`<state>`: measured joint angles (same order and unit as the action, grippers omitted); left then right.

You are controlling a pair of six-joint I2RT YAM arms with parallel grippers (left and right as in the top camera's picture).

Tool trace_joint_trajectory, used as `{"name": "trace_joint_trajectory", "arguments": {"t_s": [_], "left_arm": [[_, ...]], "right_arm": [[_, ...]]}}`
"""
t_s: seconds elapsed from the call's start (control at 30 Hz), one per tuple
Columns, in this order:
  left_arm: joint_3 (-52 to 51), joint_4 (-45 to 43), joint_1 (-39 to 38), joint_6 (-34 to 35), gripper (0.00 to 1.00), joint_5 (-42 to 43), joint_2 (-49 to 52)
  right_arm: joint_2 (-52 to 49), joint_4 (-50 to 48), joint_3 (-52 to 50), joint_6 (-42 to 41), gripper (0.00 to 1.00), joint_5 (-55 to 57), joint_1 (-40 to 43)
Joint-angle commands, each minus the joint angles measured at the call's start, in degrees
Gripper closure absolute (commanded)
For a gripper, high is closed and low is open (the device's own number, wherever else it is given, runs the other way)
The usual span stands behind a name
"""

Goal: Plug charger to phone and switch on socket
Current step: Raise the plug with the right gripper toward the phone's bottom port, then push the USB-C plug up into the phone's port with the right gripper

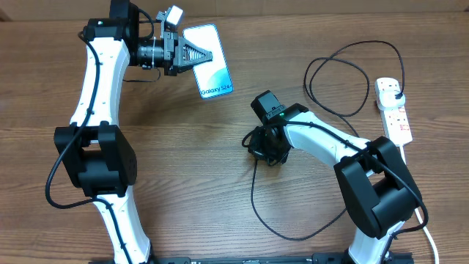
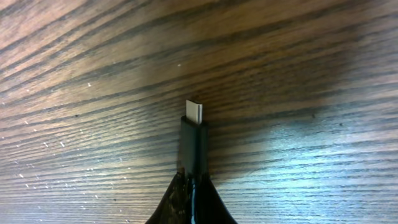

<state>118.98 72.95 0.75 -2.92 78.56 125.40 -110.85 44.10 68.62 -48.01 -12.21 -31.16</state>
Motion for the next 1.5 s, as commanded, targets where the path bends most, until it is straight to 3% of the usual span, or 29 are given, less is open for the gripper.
{"name": "trace_joint_trajectory", "arguments": {"t_s": [0.0, 0.3, 0.53, 0.83, 1.47], "left_arm": [[1.18, 0.33, -0.35, 0.79, 0.96, 1.79, -0.59], [1.18, 1.22, -0.35, 0.79, 0.96, 4.33, -0.59], [1.18, 1.22, -0.35, 0.76, 0.96, 9.03, -0.59], [1.18, 1.66, -1.51, 0.76, 0.96, 12.0, -0.59], [1.18, 1.55, -4.92, 3.76, 0.96, 11.89, -0.59]], "right_arm": [[-0.7, -0.31, 0.37, 2.75, 0.96, -2.51, 0.2], [5.75, -1.92, 2.47, 26.1, 0.96, -29.18, 6.8], [18.97, 1.16, 2.45, 36.41, 0.96, -38.95, 10.45], [24.92, 3.39, 2.38, 37.62, 0.96, -40.04, 9.4], [24.92, -9.88, 2.38, 32.79, 0.96, -41.92, 8.28]]}}
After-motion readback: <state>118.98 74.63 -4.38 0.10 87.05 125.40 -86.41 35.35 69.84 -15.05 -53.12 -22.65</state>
